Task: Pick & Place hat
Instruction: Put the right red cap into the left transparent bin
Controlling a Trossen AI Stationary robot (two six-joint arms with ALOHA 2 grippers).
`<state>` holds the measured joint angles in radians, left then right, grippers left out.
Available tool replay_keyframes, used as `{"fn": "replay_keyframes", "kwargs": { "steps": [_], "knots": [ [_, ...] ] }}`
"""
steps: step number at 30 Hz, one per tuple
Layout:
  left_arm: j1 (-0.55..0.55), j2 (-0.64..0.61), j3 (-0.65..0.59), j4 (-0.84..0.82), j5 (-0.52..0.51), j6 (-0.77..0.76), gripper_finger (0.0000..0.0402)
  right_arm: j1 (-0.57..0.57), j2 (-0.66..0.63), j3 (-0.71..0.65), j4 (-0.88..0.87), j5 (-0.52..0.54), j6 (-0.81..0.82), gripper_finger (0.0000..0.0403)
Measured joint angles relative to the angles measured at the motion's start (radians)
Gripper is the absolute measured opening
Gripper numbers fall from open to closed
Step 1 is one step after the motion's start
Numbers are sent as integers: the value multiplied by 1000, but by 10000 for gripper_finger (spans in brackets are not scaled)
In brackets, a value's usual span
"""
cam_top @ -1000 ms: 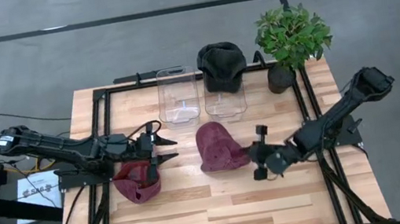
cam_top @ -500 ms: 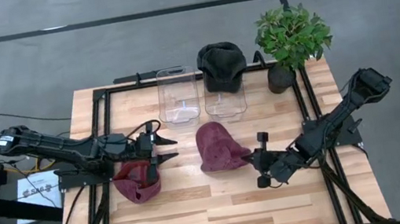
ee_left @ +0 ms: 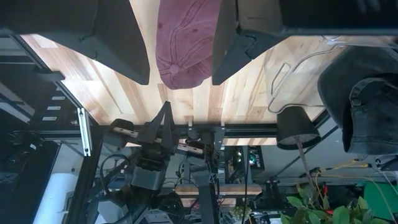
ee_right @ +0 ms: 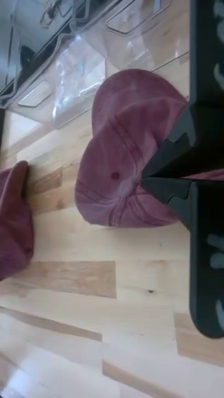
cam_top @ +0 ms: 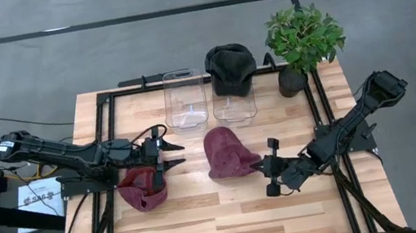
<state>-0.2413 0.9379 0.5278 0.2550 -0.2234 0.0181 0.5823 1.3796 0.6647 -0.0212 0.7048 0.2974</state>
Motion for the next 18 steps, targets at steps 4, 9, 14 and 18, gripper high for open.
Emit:
{"fn": "replay_keyframes", "kwargs": {
  "steps": [4, 9, 14, 18],
  "knots": [
    [0, 0, 0, 0, 0, 0, 173, 0, 0, 0, -4, -3, 4, 0],
    [0, 0, 0, 0, 0, 0, 173, 0, 1, 0, -53, -6, 103, 0],
    [0, 0, 0, 1, 0, 0, 173, 4, 2, 0, -103, -4, 149, 0],
    [0, 0, 0, 1, 0, 0, 173, 17, 2, 0, -103, -9, 148, 0]
  ]
}}
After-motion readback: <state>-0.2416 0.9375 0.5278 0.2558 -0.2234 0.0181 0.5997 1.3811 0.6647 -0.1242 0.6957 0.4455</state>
